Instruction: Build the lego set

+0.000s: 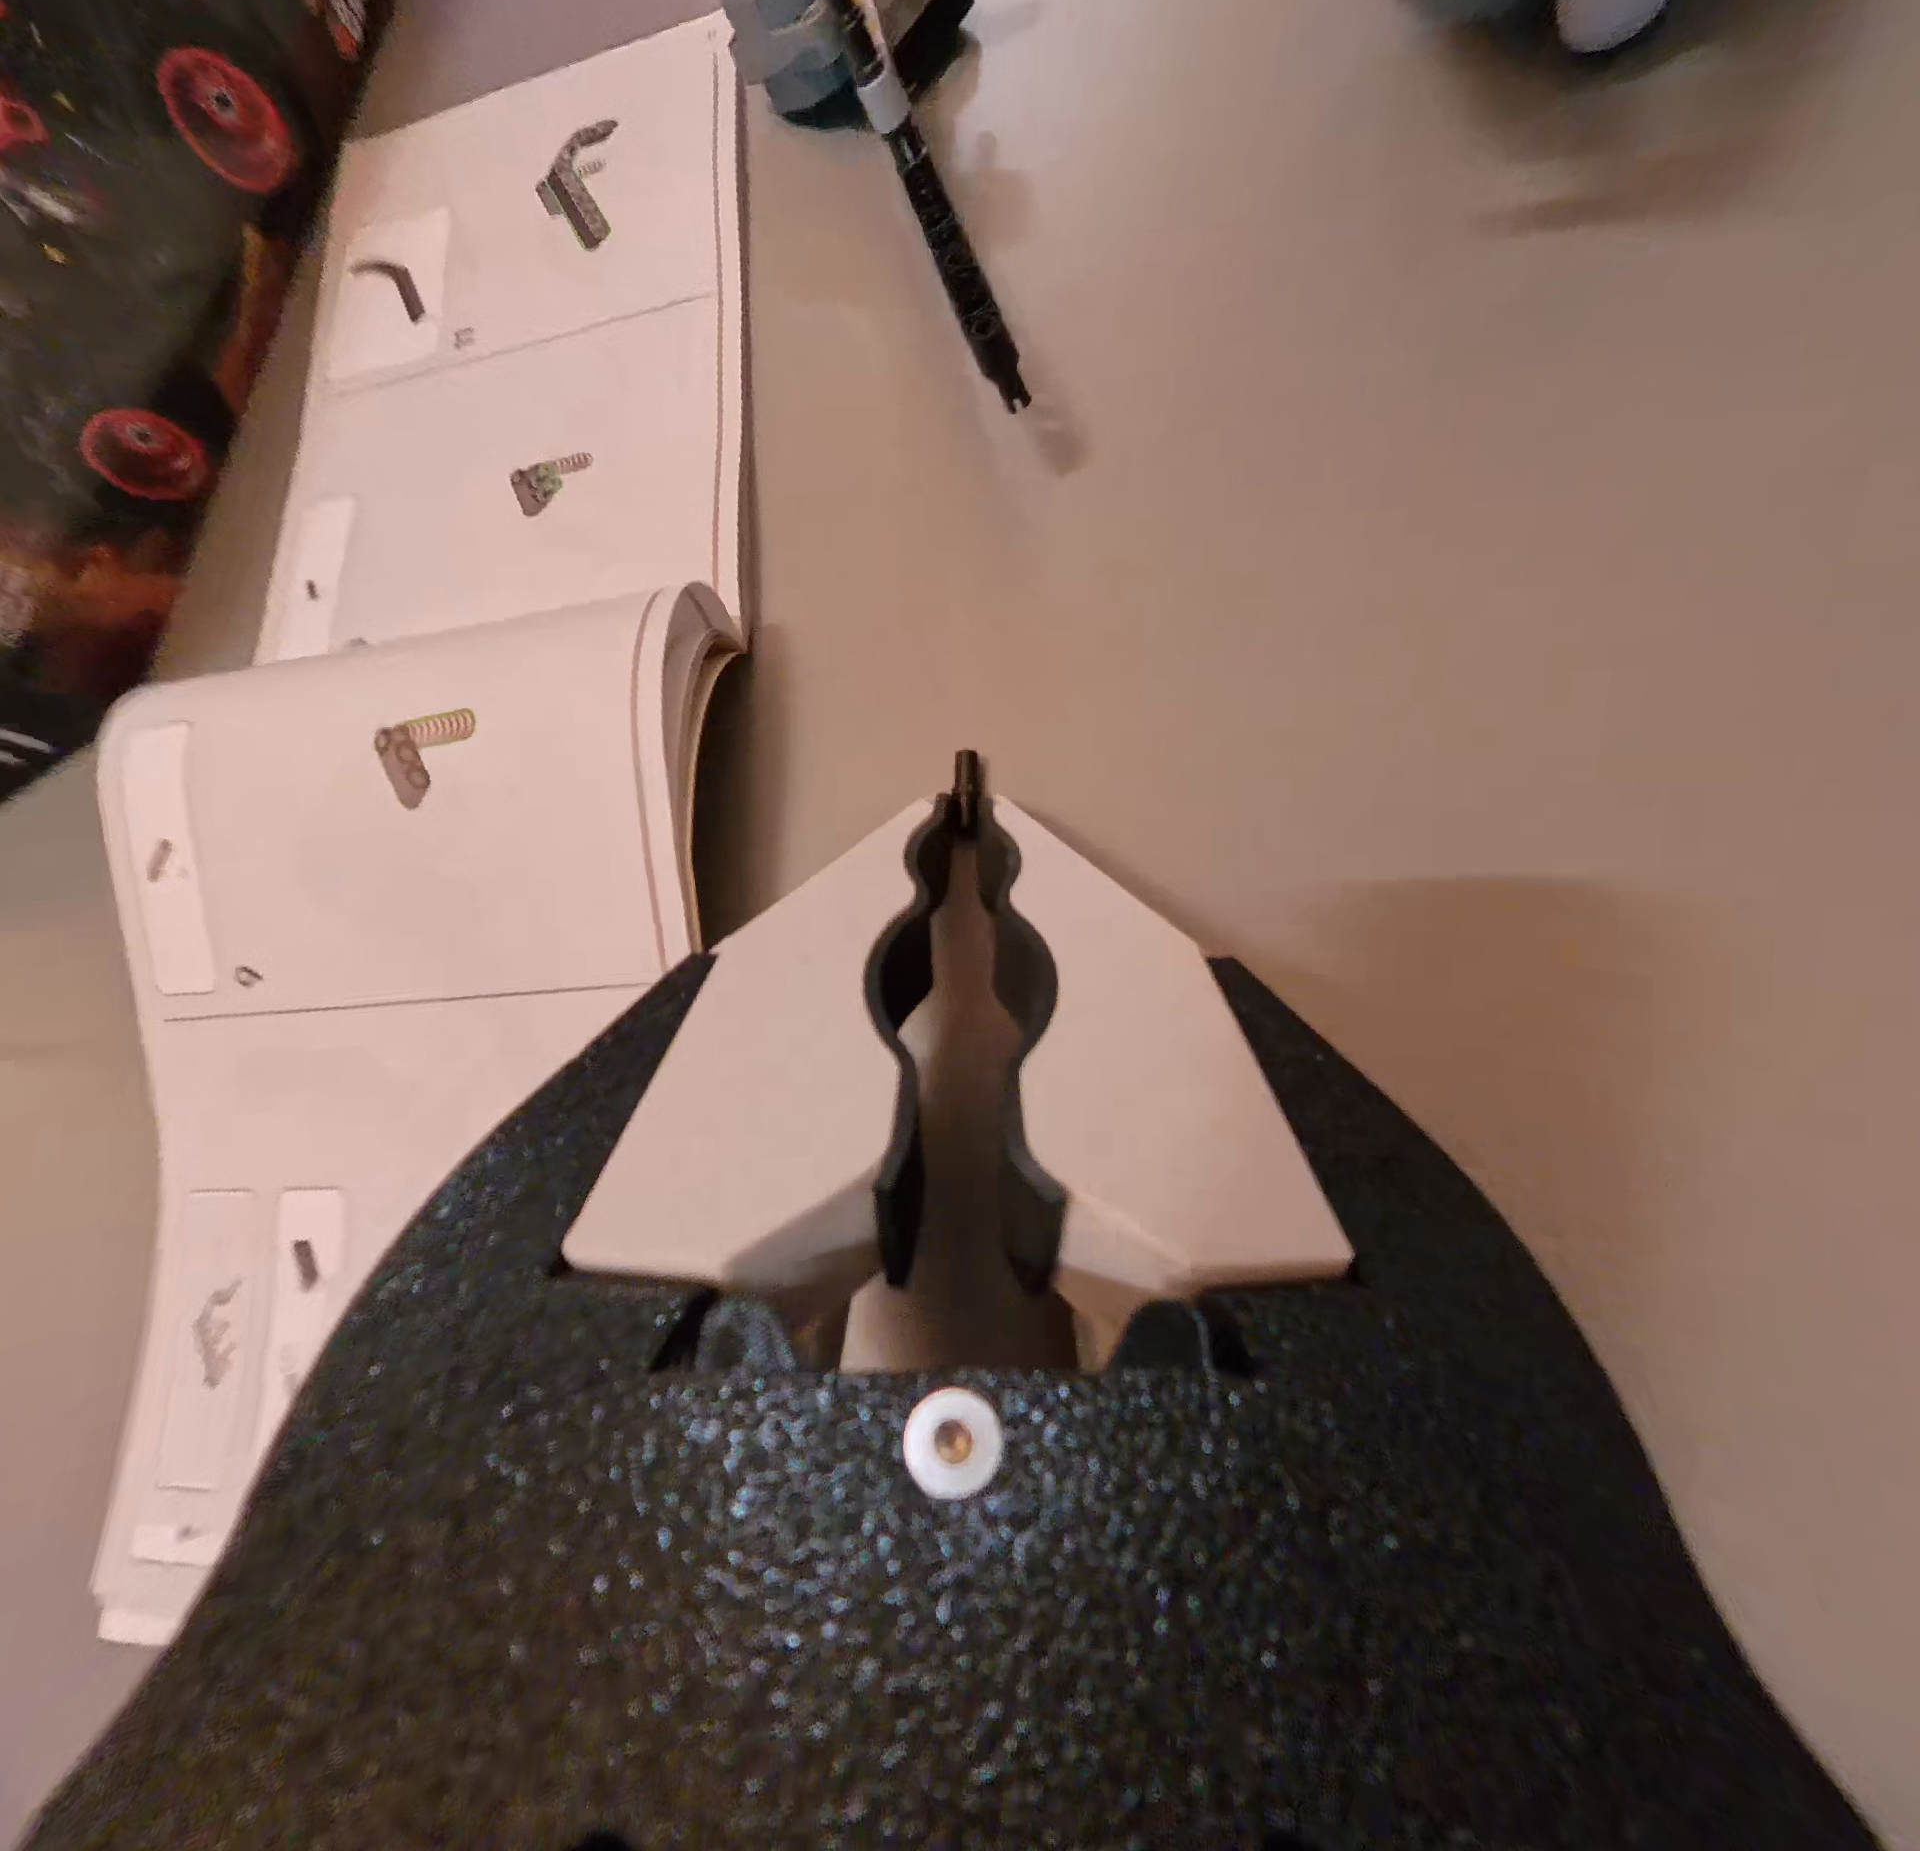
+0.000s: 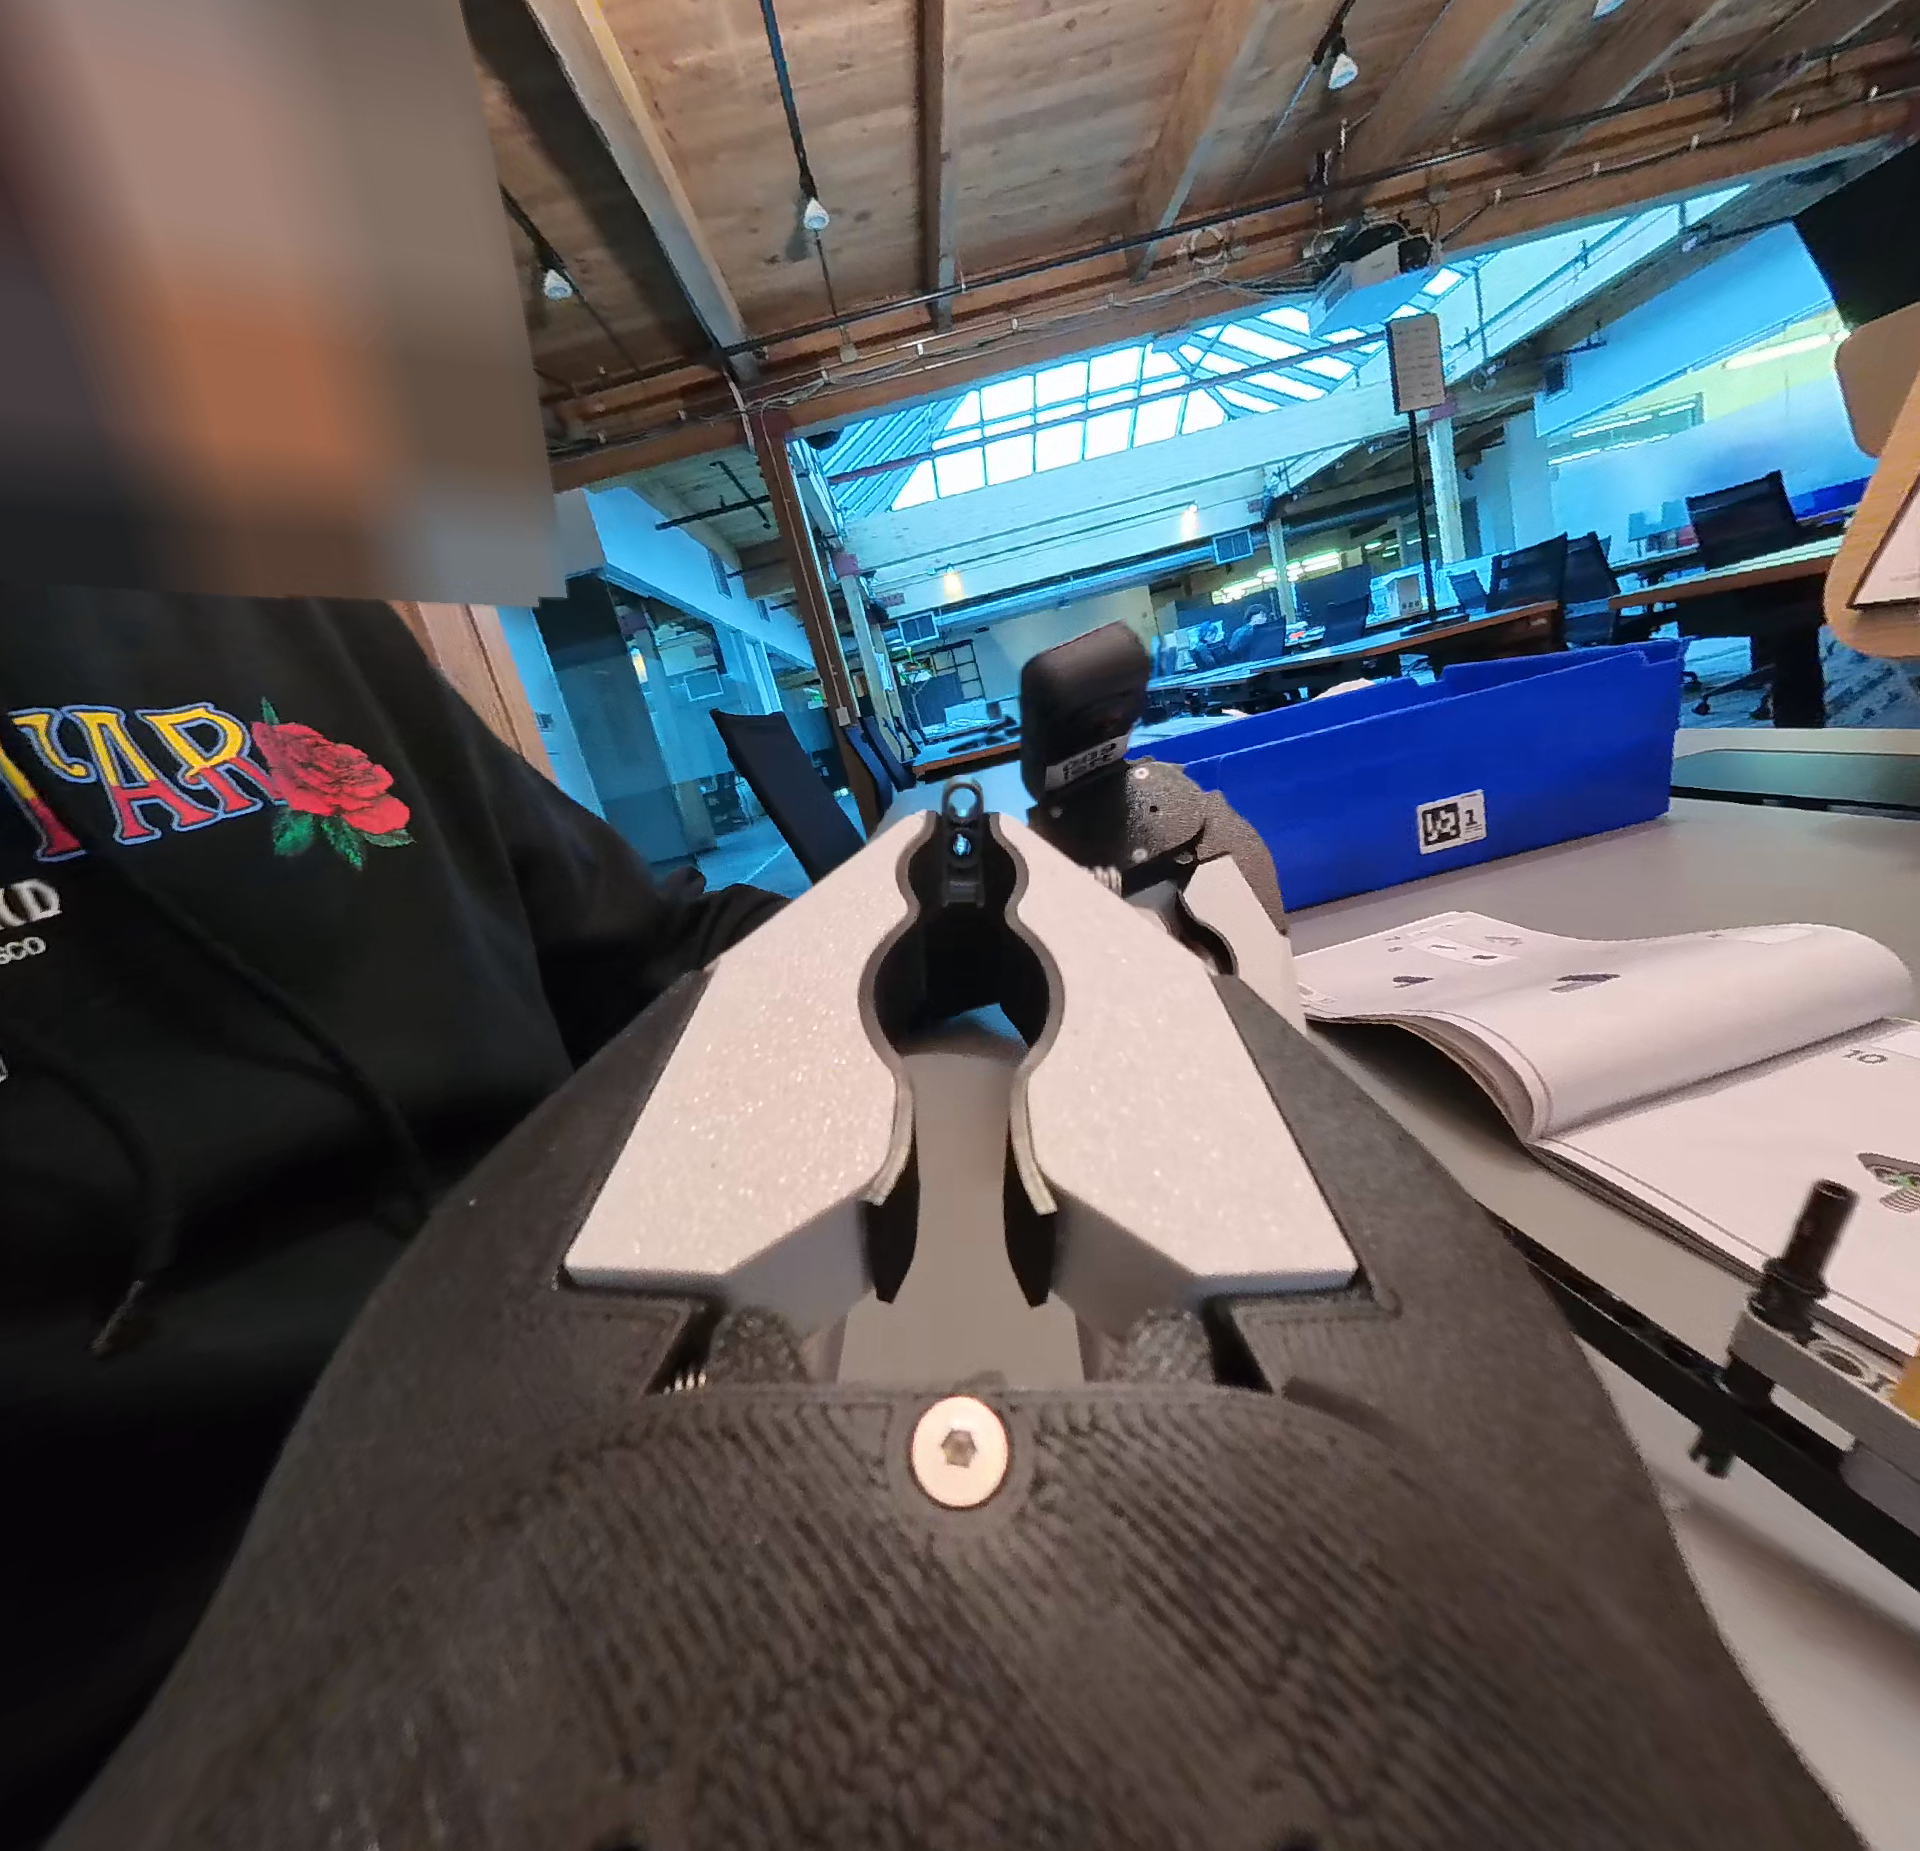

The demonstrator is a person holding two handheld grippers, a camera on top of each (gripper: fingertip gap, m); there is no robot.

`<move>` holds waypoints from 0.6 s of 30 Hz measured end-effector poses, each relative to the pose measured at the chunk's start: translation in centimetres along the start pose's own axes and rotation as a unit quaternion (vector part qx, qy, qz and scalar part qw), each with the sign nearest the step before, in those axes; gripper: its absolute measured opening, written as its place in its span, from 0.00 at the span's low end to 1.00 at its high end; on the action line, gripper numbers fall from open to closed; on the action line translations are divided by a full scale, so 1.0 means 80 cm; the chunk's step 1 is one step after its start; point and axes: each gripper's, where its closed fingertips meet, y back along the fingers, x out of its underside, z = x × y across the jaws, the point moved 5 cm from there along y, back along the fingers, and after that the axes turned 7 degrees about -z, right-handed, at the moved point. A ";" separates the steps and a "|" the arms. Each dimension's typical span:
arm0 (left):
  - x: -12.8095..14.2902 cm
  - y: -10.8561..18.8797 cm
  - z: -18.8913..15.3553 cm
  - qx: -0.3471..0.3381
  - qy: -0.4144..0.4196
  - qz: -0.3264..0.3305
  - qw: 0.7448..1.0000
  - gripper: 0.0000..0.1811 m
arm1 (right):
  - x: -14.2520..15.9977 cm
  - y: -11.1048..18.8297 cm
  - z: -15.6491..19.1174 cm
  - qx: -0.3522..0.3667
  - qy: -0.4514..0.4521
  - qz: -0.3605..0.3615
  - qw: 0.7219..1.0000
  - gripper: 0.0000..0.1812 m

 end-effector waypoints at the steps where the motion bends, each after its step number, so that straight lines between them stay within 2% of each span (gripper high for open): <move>1: -0.002 -0.001 -0.003 -0.013 -0.026 0.002 1.000 0.01 | 0.001 -0.002 -0.001 0.003 -0.001 -0.001 1.000 0.02; 3: -0.011 -0.001 -0.012 -0.051 -0.097 0.009 0.994 0.01 | 0.004 -0.006 0.001 0.003 -0.003 -0.002 1.000 0.02; 5: -0.031 0.006 -0.019 -0.120 -0.199 0.018 0.973 0.01 | 0.007 -0.011 0.003 -0.001 -0.012 -0.005 1.000 0.02; 7: -0.060 0.023 -0.028 -0.194 -0.295 0.027 0.935 0.01 | 0.010 -0.016 0.005 0.001 -0.009 -0.006 1.000 0.02; 10: -0.107 0.049 -0.057 -0.248 -0.400 0.037 0.881 0.01 | 0.013 -0.023 0.009 -0.004 -0.018 -0.017 1.000 0.03; 14: -0.162 0.075 -0.109 -0.280 -0.479 0.019 0.832 0.01 | 0.013 -0.034 0.021 -0.039 -0.055 -0.048 0.997 0.02; 18: -0.180 0.090 -0.131 -0.308 -0.523 0.052 0.793 0.01 | 0.024 -0.046 0.033 -0.073 -0.061 -0.028 0.995 0.02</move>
